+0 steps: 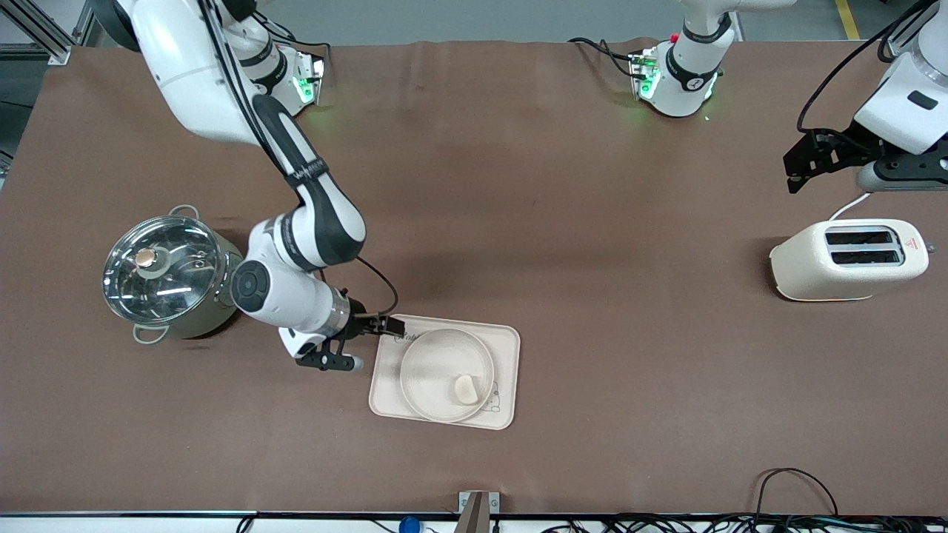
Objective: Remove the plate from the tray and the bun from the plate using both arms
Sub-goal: 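Lower the right gripper and grasp the plate rim, then lift the plate off the tray and set it beside the tray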
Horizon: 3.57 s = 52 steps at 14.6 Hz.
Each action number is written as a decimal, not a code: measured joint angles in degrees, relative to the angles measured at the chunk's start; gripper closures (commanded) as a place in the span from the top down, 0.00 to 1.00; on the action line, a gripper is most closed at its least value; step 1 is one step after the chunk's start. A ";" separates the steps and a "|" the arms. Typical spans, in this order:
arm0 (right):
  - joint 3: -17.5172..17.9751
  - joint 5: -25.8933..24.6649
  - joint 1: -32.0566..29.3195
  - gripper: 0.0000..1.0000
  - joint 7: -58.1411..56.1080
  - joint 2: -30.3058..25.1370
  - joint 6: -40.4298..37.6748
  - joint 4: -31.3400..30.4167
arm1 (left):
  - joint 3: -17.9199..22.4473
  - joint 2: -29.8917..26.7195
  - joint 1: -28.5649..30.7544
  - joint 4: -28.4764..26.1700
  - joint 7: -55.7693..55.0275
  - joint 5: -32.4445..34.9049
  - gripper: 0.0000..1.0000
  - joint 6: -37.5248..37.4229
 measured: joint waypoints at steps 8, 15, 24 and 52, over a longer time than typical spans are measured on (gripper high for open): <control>-0.44 0.92 1.10 0.43 -1.87 10.36 2.17 11.94 | -0.07 0.05 -0.12 0.06 0.02 0.00 1.00 0.00; -0.97 0.92 0.91 0.37 -5.90 11.38 2.58 12.67 | -0.08 0.05 -0.13 0.07 0.08 -0.02 1.00 0.00; -0.82 1.12 0.97 0.00 -6.19 13.16 5.73 13.54 | -0.08 0.12 0.16 0.08 0.08 -2.03 1.00 0.00; 13.28 6.03 1.86 0.80 -9.05 -13.79 22.13 -35.74 | -0.17 0.40 -0.02 -0.29 -0.04 -2.42 1.00 -3.70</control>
